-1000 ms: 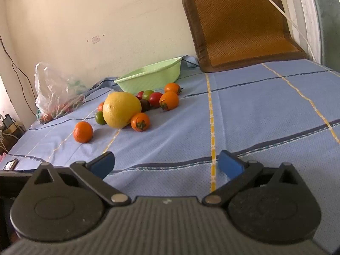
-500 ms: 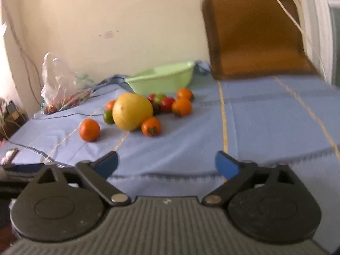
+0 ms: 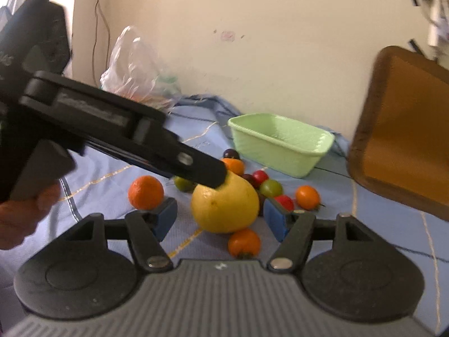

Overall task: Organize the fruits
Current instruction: 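Grasp the yellow grapefruit with the left gripper, then carry the grapefruit into the green basket and open the left gripper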

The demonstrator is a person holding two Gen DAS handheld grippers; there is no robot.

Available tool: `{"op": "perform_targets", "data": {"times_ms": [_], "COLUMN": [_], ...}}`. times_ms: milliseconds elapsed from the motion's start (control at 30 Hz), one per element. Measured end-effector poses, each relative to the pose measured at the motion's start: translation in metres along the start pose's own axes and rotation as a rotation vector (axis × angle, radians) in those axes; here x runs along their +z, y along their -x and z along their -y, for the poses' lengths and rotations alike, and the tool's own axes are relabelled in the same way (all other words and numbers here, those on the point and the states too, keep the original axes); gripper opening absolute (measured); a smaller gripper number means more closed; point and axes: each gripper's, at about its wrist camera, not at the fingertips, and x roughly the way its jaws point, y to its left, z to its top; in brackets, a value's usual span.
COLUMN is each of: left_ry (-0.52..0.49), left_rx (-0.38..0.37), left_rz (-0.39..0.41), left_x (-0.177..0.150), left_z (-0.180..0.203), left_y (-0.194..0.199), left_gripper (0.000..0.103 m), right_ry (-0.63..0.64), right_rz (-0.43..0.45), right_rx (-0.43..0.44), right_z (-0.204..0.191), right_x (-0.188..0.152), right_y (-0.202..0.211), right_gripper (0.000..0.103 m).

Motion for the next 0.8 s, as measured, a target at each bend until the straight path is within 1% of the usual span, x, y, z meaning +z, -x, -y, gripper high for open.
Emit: {"op": "perform_targets", "data": {"times_ms": [33, 67, 100, 133, 167, 200, 267, 333, 433, 533, 600, 667, 733, 800], "left_ry": [0.001, 0.001, 0.005, -0.002, 0.001, 0.018, 0.046, 0.016, -0.042, -0.042, -0.038, -0.009, 0.029, 0.027], "left_rx": [0.002, 0.010, 0.011, 0.027, 0.039, 0.040, 0.032, 0.032, 0.058, 0.071, 0.087, 0.100, 0.119, 0.144], "left_rz": [-0.017, -0.038, -0.055, -0.052, -0.057, -0.061, -0.058, -0.027, 0.036, 0.062, 0.047, 0.016, -0.015, -0.037], "left_x": [-0.002, -0.001, 0.000, -0.002, -0.002, -0.001, 0.007, 0.023, 0.059, 0.102, 0.125, 0.137, 0.138, 0.134], "left_z": [0.000, -0.001, -0.002, -0.001, 0.001, 0.001, 0.003, 0.011, 0.023, 0.014, 0.003, -0.012, -0.023, -0.029], "left_y": [-0.004, -0.012, -0.015, -0.016, -0.014, -0.010, -0.002, 0.003, 0.001, -0.025, -0.052, -0.076, -0.095, -0.109], "left_gripper": [0.081, 0.073, 0.061, 0.059, 0.058, 0.058, 0.058, 0.058, 0.058, 0.059, 0.060, 0.060, 0.060, 0.060], "right_ry": [0.010, 0.017, 0.018, 0.014, 0.014, 0.019, -0.026, -0.048, -0.046, -0.085, -0.136, -0.189, -0.236, -0.262], "right_rz": [-0.007, -0.017, -0.026, -0.035, -0.023, -0.018, -0.012, 0.035, 0.129, 0.170, 0.157, 0.108, 0.057, 0.012], "right_rx": [-0.003, -0.006, -0.001, 0.007, -0.006, -0.015, 0.012, 0.018, 0.001, -0.027, -0.038, -0.039, -0.032, -0.022], "right_z": [-0.001, -0.001, -0.002, -0.001, -0.001, -0.001, 0.005, 0.009, 0.021, 0.046, 0.066, 0.086, 0.099, 0.107], "right_x": [0.000, 0.000, 0.000, 0.001, 0.000, 0.000, 0.002, 0.010, 0.036, 0.065, 0.081, 0.088, 0.088, 0.086], "right_y": [-0.004, -0.010, -0.016, -0.018, -0.018, -0.018, -0.012, -0.004, -0.005, -0.026, -0.051, -0.078, -0.102, -0.120], "right_gripper": [0.071, 0.071, 0.070, 0.069, 0.062, 0.062, 0.062, 0.062, 0.062, 0.062, 0.061, 0.061, 0.061, 0.061]}}
